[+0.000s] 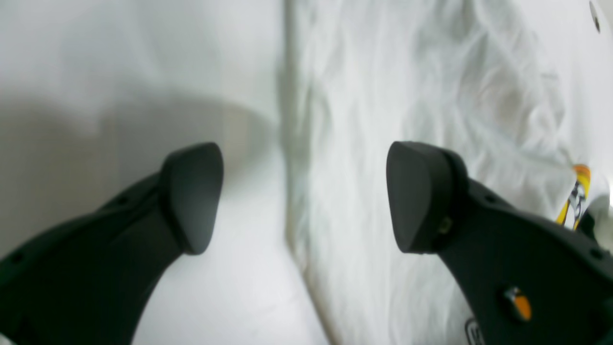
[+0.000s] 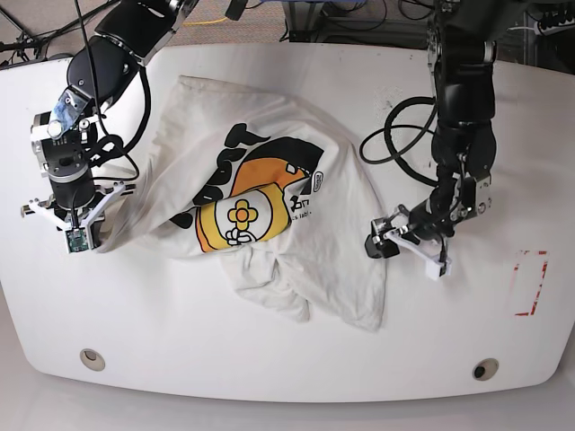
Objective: Fold the T-shirt properly
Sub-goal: 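Regrasp the shirt's opposite edge with the left gripper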
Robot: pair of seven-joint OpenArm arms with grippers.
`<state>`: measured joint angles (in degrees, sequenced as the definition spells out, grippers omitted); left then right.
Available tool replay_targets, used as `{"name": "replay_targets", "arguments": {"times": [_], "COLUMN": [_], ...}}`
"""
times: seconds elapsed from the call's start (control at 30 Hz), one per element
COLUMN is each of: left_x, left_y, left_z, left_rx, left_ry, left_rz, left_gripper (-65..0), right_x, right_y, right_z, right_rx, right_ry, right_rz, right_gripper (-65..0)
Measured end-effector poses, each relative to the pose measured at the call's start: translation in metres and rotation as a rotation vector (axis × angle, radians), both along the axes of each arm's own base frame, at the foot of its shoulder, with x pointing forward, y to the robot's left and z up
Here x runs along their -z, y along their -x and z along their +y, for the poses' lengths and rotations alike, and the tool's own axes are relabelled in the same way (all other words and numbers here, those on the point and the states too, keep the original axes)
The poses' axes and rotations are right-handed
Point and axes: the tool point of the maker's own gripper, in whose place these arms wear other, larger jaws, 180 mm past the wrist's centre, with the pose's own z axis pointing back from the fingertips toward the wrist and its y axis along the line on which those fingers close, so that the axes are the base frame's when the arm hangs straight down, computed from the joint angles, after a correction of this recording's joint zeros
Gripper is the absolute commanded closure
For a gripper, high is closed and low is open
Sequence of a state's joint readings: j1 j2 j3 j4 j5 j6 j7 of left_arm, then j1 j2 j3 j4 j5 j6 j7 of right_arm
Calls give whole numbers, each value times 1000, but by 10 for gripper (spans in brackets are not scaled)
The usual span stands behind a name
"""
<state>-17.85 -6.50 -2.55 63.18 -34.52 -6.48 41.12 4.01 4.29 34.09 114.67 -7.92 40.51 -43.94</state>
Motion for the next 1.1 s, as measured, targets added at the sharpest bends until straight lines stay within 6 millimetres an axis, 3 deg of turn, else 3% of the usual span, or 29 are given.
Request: {"name": "replay_targets", "arguments": {"times": [0.23,0.57,0.7,0.87,1.1], "left_x": [2,6,10,17,23], "left_y": [-16,-27,-25,-26,-22], "left_z": [-9,-55,-66,-55,-27], "left_rx": [6,64,93,27,-20], "left_ry": [10,81,107,100,69], "left_rz": [-29,-13,-6,-26,-37], "left_gripper": [-500,-489,-344,-126,-18], "right_x": [0,0,0,0,1], "right_y": [0,1,1,1,1], "right_z": [0,-2,-2,-2,-2], "right_rx": [2,6,6,7,7], "right_ry": [3,3,3,5,5], "right_rz": [2,2,2,3,4], "right_gripper": [0,0,0,0,0]}}
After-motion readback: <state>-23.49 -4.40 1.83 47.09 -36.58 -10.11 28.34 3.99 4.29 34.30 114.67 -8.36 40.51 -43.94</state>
